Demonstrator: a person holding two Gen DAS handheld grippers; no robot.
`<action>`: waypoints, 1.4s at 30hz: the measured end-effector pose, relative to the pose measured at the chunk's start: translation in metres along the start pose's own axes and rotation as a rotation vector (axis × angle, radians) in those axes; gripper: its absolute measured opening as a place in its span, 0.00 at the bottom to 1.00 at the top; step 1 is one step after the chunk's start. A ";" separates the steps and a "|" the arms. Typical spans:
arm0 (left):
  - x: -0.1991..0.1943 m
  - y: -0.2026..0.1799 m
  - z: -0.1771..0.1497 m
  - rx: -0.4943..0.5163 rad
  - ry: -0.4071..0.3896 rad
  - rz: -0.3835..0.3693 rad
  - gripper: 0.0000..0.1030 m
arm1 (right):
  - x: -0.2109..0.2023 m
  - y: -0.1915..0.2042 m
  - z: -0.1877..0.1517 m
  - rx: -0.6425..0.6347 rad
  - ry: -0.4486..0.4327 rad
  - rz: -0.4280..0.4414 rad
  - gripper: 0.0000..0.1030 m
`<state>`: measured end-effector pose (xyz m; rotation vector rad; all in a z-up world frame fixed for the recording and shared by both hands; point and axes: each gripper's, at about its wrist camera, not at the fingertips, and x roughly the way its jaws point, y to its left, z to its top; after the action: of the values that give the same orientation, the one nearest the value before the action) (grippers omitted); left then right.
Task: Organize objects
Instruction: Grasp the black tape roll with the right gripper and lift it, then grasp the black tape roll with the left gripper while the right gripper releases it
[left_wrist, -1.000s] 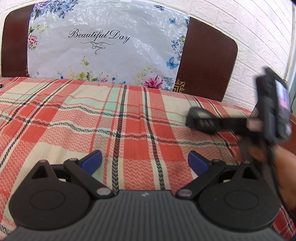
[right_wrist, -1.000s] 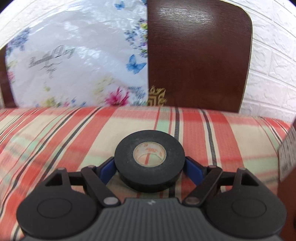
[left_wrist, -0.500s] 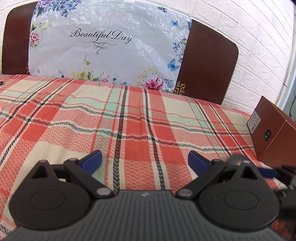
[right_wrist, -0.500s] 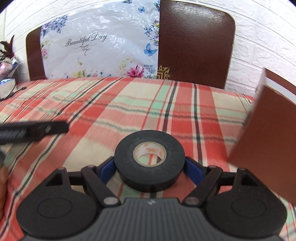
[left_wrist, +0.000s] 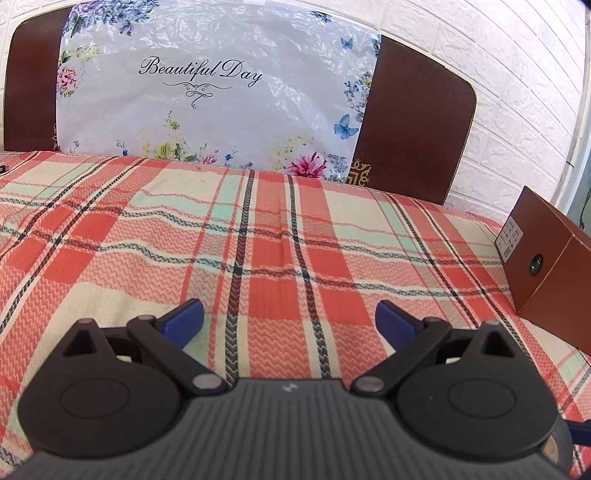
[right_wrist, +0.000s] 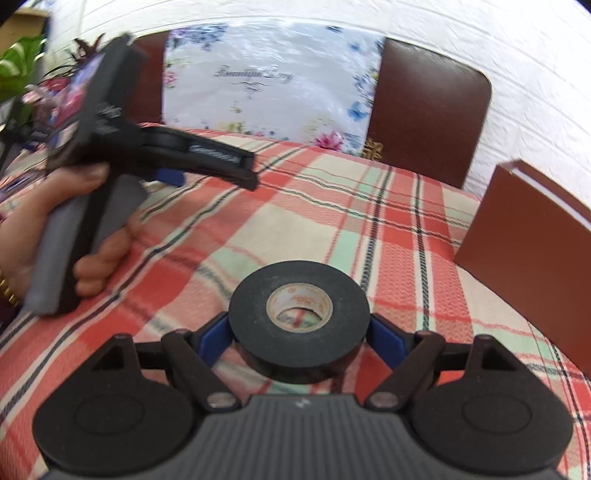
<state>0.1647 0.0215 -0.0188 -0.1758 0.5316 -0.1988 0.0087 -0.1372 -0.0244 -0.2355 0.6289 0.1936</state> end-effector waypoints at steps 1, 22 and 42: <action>0.000 0.000 0.000 0.002 0.001 0.000 0.97 | 0.000 -0.001 0.001 0.010 0.002 0.002 0.79; -0.056 -0.057 -0.010 0.076 0.230 -0.241 0.84 | -0.008 -0.020 -0.013 0.121 0.024 0.044 0.93; -0.057 -0.207 0.045 0.355 0.154 -0.360 0.39 | -0.057 -0.082 0.009 0.139 -0.360 -0.178 0.75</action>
<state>0.1109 -0.1604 0.0922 0.0929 0.6064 -0.6561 -0.0105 -0.2194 0.0298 -0.1172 0.2601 0.0184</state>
